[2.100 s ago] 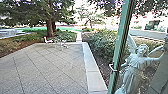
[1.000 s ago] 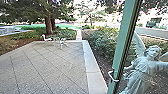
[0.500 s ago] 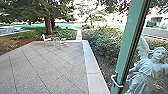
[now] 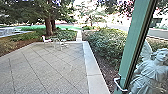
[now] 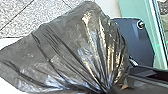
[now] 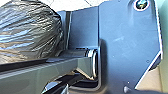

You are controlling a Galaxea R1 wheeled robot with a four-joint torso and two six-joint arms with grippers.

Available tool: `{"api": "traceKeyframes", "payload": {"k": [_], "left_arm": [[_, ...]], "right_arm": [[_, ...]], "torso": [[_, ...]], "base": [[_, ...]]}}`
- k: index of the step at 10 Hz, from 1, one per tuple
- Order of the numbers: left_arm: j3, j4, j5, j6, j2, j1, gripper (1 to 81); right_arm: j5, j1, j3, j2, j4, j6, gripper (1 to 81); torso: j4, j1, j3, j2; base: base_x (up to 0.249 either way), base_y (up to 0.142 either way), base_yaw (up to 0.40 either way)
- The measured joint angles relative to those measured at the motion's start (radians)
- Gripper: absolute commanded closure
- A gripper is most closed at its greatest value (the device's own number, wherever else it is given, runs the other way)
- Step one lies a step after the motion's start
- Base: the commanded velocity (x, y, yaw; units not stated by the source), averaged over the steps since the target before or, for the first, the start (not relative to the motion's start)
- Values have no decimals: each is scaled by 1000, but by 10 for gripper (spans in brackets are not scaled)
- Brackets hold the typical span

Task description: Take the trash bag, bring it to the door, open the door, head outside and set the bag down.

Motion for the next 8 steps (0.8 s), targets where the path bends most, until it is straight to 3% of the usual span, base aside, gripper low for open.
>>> {"api": "traceKeyframes", "payload": {"k": [8], "left_arm": [[0, 0, 3, 0, -1, 9, 811]], "right_arm": [[-4, -11, -1, -1, 0, -1, 10]], "torso": [[0, -2, 1, -2]], "base": [[111, 92, 0]]}}
